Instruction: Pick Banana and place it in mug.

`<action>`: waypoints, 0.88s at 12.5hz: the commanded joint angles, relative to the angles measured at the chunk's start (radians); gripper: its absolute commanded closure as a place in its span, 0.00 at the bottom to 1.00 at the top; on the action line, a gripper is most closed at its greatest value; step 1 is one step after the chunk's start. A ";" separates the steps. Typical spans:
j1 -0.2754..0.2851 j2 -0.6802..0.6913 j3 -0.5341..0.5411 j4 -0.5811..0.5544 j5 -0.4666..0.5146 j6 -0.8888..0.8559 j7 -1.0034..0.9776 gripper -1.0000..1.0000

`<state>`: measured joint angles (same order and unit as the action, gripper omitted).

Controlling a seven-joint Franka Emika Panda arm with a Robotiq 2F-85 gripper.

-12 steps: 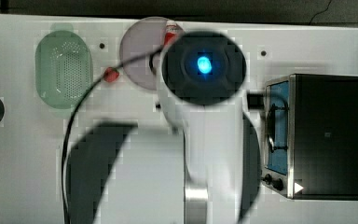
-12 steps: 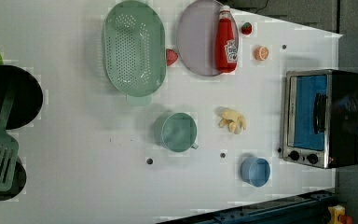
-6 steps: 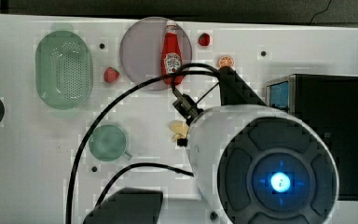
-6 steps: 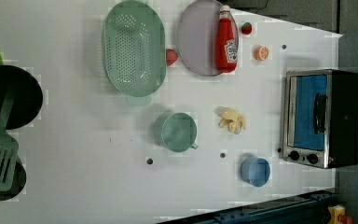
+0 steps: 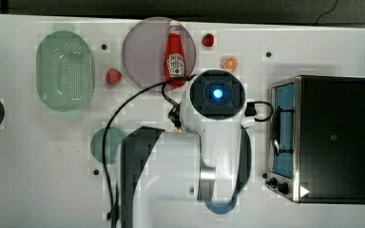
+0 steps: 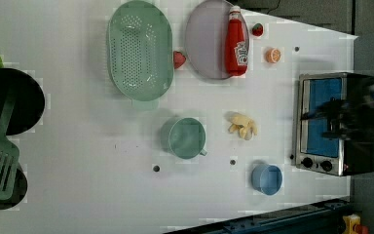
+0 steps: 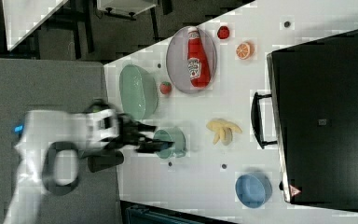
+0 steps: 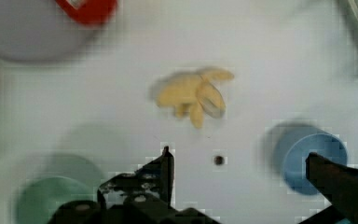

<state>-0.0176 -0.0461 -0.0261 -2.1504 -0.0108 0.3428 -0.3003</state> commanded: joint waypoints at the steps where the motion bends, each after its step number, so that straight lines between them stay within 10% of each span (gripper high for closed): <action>1: -0.003 0.022 0.002 -0.076 0.002 0.089 -0.298 0.00; 11: -0.007 0.297 -0.002 -0.248 0.002 0.610 -0.805 0.00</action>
<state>-0.0208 0.2510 -0.0361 -2.3711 -0.0210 0.9194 -0.9546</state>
